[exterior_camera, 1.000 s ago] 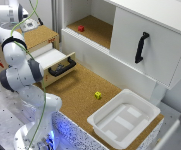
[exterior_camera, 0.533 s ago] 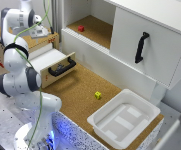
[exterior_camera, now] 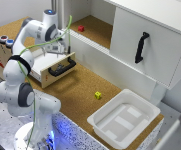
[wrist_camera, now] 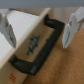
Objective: Move the green light switch to turn on the green light
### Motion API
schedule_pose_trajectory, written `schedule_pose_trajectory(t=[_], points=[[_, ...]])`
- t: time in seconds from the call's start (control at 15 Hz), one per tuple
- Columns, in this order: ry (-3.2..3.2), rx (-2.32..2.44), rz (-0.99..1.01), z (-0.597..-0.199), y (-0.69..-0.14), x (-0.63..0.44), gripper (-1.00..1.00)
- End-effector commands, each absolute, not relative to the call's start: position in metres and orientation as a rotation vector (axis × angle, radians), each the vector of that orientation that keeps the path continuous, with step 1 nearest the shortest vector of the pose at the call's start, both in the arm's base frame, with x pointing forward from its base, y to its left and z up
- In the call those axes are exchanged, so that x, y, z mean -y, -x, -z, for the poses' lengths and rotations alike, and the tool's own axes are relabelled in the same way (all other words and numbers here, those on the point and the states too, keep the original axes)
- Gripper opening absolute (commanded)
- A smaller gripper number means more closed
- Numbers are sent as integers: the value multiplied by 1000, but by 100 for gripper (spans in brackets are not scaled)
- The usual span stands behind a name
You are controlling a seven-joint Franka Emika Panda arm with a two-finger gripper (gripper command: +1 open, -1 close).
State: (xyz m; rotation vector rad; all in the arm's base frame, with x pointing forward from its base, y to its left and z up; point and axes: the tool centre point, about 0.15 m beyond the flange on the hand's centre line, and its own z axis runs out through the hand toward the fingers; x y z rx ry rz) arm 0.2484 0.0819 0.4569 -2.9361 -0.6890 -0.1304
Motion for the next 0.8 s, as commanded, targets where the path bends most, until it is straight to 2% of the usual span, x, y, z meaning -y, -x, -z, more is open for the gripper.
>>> schedule_pose_trajectory(t=[0.0, 0.27, 0.6, 0.67, 0.73], points=[[2907, 350, 110, -393, -267, -19, 100], [2938, 255, 87, -367, -285, -17, 100], [3024, 327, 64, -356, -318, -30, 100], [3040, 318, 76, -355, -323, -29, -100], [3036, 297, 61, -350, -326, -29, -100]])
